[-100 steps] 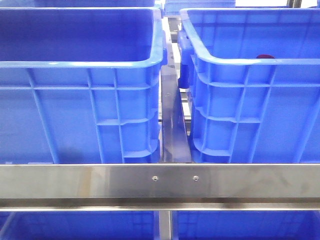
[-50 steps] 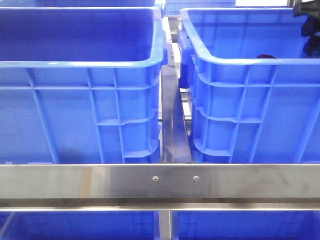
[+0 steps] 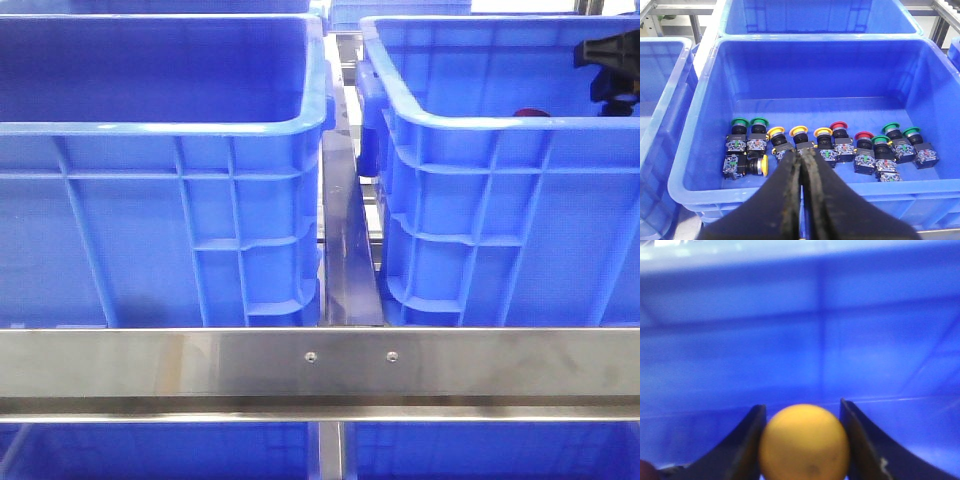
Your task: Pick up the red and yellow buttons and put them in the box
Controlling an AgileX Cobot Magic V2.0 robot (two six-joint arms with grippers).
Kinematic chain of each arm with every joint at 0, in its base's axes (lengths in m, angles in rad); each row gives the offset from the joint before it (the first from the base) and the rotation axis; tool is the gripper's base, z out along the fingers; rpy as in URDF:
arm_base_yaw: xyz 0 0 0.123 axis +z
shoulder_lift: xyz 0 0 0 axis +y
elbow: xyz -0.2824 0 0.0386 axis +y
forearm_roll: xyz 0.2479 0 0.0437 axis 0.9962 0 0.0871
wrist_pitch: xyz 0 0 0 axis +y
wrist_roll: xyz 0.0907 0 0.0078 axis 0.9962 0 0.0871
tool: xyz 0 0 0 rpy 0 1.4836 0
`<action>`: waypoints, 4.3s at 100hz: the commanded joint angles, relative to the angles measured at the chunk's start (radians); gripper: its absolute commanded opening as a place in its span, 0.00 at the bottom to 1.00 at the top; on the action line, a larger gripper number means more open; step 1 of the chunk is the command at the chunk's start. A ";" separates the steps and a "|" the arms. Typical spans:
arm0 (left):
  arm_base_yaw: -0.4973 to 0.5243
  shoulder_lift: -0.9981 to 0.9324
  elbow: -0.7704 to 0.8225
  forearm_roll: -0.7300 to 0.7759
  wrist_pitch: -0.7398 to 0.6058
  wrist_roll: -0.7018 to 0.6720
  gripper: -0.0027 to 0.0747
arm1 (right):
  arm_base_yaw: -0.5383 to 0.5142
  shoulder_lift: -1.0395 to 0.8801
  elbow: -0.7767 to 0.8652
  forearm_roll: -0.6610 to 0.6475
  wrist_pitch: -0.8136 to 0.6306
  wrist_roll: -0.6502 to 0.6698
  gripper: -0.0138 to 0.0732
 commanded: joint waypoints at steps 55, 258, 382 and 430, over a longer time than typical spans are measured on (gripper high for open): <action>0.003 0.008 -0.024 0.005 -0.079 -0.009 0.01 | -0.006 0.018 -0.035 0.037 0.029 -0.013 0.42; 0.003 0.008 -0.024 0.005 -0.079 -0.009 0.01 | -0.006 -1.337 0.750 0.096 0.176 -0.013 0.34; 0.003 0.008 -0.024 0.005 -0.079 -0.009 0.01 | -0.006 -1.337 0.750 0.096 0.179 -0.012 0.08; 0.041 -0.040 0.088 0.031 -0.282 -0.005 0.01 | -0.006 -1.337 0.750 0.096 0.179 -0.012 0.08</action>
